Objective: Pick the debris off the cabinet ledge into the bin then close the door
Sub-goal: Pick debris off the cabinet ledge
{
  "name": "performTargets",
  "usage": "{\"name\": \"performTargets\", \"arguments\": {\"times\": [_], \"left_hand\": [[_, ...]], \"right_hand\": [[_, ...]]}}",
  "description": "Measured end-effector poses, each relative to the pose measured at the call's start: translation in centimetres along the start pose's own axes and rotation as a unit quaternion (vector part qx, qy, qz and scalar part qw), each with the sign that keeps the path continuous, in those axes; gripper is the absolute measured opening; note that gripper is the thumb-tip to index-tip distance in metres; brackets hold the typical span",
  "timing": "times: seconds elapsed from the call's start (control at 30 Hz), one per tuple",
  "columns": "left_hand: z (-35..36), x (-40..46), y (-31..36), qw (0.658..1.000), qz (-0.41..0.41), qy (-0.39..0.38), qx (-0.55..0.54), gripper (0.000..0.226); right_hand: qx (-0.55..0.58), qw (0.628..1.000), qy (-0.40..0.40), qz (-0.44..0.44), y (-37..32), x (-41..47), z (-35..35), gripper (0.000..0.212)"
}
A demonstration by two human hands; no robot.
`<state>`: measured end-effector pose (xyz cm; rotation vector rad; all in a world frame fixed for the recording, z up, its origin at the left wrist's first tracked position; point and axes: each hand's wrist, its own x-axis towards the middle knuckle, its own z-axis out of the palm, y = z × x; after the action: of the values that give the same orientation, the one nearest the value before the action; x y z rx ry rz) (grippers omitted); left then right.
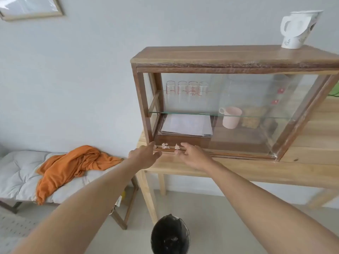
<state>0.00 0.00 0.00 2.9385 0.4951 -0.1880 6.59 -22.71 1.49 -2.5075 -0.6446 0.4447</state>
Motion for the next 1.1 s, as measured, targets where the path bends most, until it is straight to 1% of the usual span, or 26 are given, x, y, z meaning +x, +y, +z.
{"name": "performTargets", "arguments": {"times": [0.13, 0.2, 0.4, 0.5, 0.57, 0.67, 0.73, 0.9, 1.1], "left_hand": [[1.0, 1.8, -0.1, 0.999, -0.031, 0.016, -0.008, 0.062], [1.4, 2.5, -0.1, 0.999, -0.045, 0.019, -0.015, 0.062], [3.8, 3.9, -0.4, 0.997, -0.064, 0.041, -0.035, 0.06], [4.3, 4.1, -0.8, 0.996, -0.068, 0.055, -0.029, 0.058], [4.5, 4.1, -1.0, 0.995, -0.067, 0.064, -0.032, 0.056], [4.6, 4.1, -1.3, 0.995, -0.058, 0.076, -0.041, 0.05], [4.4, 4.1, -1.6, 0.993, -0.053, 0.083, -0.062, 0.046], [4.0, 4.0, -2.1, 0.989, -0.028, 0.106, -0.102, 0.035], [3.0, 2.4, -2.9, 0.985, -0.013, 0.105, -0.14, 0.034]], "right_hand": [[0.001, 1.0, -0.004, -0.012, -0.9, 2.7, 1.0, 0.069], [0.003, 1.0, 0.006, -0.018, -1.6, 4.0, 1.9, 0.068], [0.049, 0.999, 0.016, -0.016, -2.1, 7.4, 4.9, 0.059], [0.065, 0.997, 0.039, -0.006, -1.9, 8.4, 6.1, 0.056], [0.07, 0.996, 0.059, 0.001, -1.8, 8.6, 6.7, 0.051], [0.1, 0.991, 0.085, 0.006, -2.0, 8.5, 7.2, 0.034], [0.117, 0.988, 0.096, 0.014, -2.3, 8.3, 7.3, 0.027], [0.17, 0.979, 0.104, 0.032, -2.6, 7.4, 7.3, 0.024], [0.186, 0.974, 0.123, 0.04, -2.5, 5.3, 7.6, 0.023]]}}
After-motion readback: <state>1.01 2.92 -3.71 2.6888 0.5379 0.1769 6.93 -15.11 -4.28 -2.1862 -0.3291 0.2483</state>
